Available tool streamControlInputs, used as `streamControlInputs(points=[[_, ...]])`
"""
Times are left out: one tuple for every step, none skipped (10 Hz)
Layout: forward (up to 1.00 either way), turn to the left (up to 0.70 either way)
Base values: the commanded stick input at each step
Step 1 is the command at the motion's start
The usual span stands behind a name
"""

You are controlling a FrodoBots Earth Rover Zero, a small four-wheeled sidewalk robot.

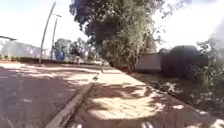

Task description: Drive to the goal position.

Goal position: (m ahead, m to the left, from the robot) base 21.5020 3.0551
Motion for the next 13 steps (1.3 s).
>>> streamControlInputs(points=[[0.70,0.00],[0.70,0.00],[0.70,0.00],[0.70,0.00],[0.70,0.00],[0.70,0.00],[0.70,0.00],[0.70,0.00],[0.70,-0.02],[0.70,-0.26],[0.70,-0.35],[0.70,-0.35],[0.70,-0.30]])
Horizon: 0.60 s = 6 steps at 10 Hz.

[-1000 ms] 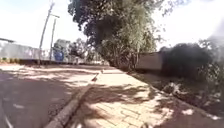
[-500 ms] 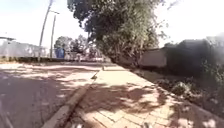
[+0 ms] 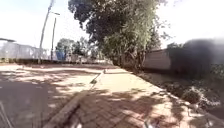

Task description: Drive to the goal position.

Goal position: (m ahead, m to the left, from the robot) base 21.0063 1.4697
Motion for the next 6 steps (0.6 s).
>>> streamControlInputs(points=[[0.70,-0.12],[0.70,0.00],[0.70,0.00],[0.70,0.00],[0.70,0.00],[0.70,0.00]])
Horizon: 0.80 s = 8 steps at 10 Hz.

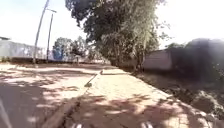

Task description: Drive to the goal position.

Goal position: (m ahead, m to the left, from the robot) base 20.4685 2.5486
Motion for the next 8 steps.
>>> streamControlInputs(points=[[0.70,0.00],[0.70,0.00],[0.70,0.00],[0.70,0.00],[0.70,0.00],[0.70,0.00],[0.70,0.00],[0.70,0.00]])
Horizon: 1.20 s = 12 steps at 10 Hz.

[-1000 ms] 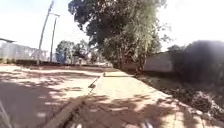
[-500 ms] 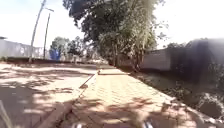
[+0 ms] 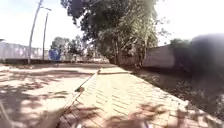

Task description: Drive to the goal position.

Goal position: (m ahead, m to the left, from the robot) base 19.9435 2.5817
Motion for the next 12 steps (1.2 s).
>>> streamControlInputs(points=[[0.70,0.00],[0.70,-0.14],[0.70,-0.33],[0.70,-0.35],[0.70,-0.35],[0.70,-0.31],[0.70,-0.03],[0.70,0.00],[0.70,0.00],[0.70,0.00],[0.70,0.00],[0.70,0.00]])
